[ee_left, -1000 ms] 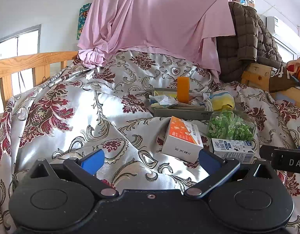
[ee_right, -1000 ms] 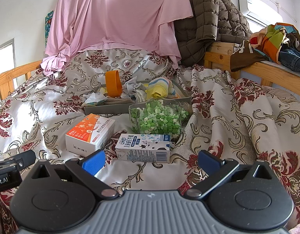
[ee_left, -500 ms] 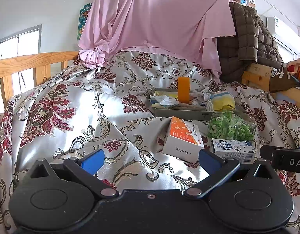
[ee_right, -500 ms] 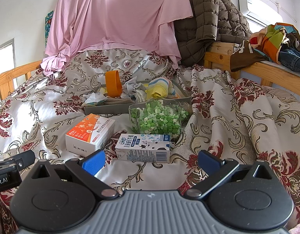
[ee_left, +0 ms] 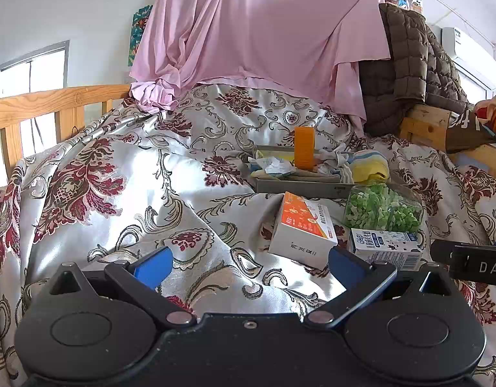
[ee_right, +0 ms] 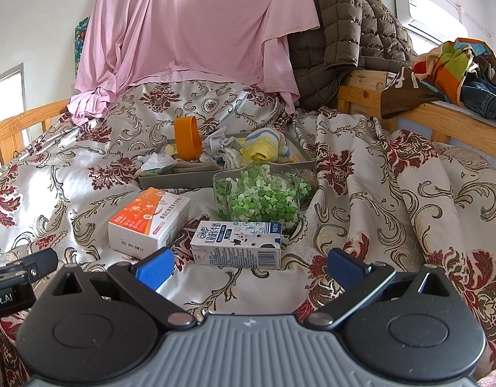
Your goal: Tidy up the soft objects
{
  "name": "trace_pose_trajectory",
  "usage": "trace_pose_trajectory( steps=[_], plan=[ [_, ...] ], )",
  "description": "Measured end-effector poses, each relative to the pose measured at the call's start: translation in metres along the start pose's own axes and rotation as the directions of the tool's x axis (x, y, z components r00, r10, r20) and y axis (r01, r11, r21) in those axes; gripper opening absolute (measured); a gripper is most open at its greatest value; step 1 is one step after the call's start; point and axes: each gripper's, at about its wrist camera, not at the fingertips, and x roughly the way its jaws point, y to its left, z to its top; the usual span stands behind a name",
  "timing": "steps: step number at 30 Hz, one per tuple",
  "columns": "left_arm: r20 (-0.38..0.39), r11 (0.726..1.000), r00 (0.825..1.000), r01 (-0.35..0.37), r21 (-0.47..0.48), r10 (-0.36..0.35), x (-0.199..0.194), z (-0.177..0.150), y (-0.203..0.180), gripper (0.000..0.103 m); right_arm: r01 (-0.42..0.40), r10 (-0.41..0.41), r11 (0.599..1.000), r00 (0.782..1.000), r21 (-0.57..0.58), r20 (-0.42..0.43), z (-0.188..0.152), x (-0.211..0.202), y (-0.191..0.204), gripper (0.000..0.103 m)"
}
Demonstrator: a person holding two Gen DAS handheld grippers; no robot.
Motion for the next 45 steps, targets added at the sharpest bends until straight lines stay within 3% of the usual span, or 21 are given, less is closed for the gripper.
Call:
trace_pose_trajectory(
  steps=[27, 45],
  plan=[
    [-0.001, 1.0, 1.0, 0.001, 0.0, -0.001, 0.0005, 0.0009, -0.0003, 0.102, 0.001, -0.001, 1.0, 1.0, 0.0, 0.0, 0.0004, -0.0005, 0.0005, 0.103],
    [-0.036, 0.998, 0.998, 0.059, -0.024, -0.06, 0.0005, 0.0026, -0.0009, 0.102, -0.002, 0.001, 1.0, 1.0, -0.009, -0.013, -0.0012, 0.0033, 0.0, 0.103]
  ],
)
